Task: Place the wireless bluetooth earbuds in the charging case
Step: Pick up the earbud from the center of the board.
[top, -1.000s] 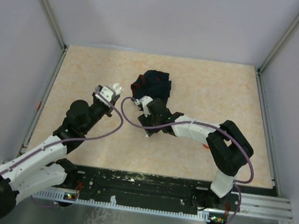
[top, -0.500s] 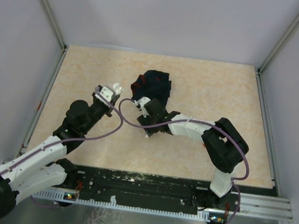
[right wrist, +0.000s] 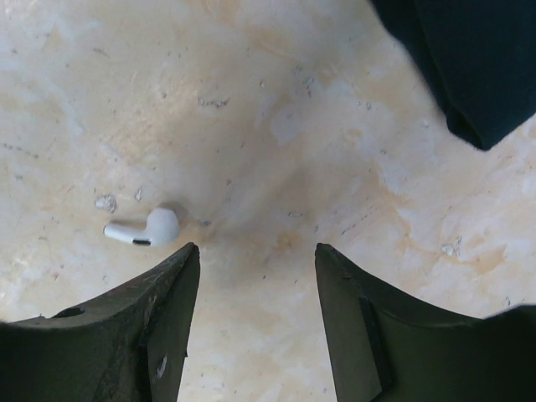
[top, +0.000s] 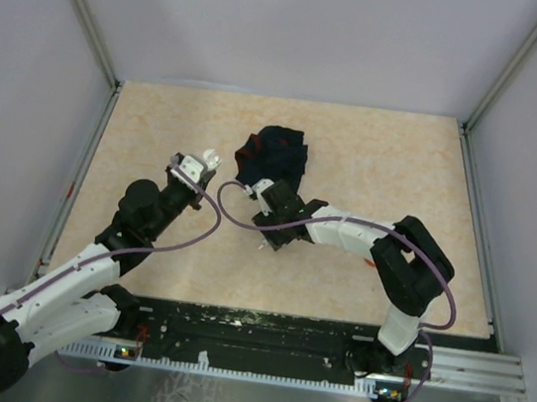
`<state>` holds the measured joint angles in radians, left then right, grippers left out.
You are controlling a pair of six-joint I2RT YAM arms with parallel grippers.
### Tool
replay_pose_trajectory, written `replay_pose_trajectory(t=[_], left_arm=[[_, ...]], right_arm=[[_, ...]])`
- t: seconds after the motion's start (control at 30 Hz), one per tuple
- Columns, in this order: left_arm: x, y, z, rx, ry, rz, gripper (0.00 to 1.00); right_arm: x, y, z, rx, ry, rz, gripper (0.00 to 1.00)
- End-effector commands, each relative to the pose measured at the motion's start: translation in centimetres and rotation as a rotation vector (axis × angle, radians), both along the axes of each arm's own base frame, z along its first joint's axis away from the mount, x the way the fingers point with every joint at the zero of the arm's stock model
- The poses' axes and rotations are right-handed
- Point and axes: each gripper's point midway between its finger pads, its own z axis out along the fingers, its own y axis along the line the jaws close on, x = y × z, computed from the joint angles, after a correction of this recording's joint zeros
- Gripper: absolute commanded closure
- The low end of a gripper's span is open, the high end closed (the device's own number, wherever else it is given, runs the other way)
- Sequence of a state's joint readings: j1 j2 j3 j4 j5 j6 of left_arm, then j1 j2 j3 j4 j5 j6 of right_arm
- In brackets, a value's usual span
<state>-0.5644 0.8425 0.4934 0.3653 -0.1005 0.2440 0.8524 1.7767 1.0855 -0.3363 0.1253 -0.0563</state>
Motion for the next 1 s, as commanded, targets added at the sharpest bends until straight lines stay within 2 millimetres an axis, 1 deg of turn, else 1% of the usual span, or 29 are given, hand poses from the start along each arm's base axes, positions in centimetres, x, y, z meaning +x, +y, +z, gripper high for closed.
replay_pose_trajectory(t=[0.0, 0.13, 0.27, 0.37, 0.5, 0.6, 0.67, 0.7, 0.77, 0.97], left_arm=[[0.1, -0.1, 1.9, -0.028, -0.041, -0.007, 1.00], [0.2, 0.0, 1.9, -0.029, -0.041, 0.000, 1.00], [0.2, 0.1, 1.9, -0.030, -0.042, 0.002, 1.00], [0.1, 0.2, 2.2, -0.033, -0.049, 0.006, 1.00], [0.1, 0.3, 2.3, -0.035, -0.053, 0.011, 1.00], [0.1, 0.3, 2.4, -0.037, -0.055, 0.012, 1.00], [0.0, 0.4, 2.4, -0.037, -0.056, 0.013, 1.00], [0.0, 0.4, 2.4, -0.037, -0.055, 0.013, 1.00], [0.1, 0.4, 2.3, -0.038, -0.054, 0.016, 1.00], [0.1, 0.5, 2.4, -0.040, -0.056, 0.022, 1.00]], right_arm=[[-0.5, 0.5, 2.5, 0.067, -0.025, -0.021, 0.42], [0.1, 1.0, 4.1, 0.119, -0.043, -0.087, 0.42], [-0.6, 2.8, 5.3, 0.218, 0.004, -0.125, 0.42], [-1.1, 3.1, 4.7, 0.218, 0.013, -0.127, 0.43], [-1.5, 1.9, 3.2, 0.146, 0.005, -0.143, 0.43], [-1.7, 1.2, 3.1, 0.133, -0.004, -0.154, 0.43], [-1.9, 1.2, 3.0, 0.140, 0.000, -0.155, 0.43], [-1.8, 1.5, 4.0, 0.173, -0.012, -0.154, 0.43], [-1.8, 2.0, 4.7, 0.216, -0.016, -0.160, 0.42], [-1.2, 3.7, 5.2, 0.279, -0.058, -0.188, 0.36]])
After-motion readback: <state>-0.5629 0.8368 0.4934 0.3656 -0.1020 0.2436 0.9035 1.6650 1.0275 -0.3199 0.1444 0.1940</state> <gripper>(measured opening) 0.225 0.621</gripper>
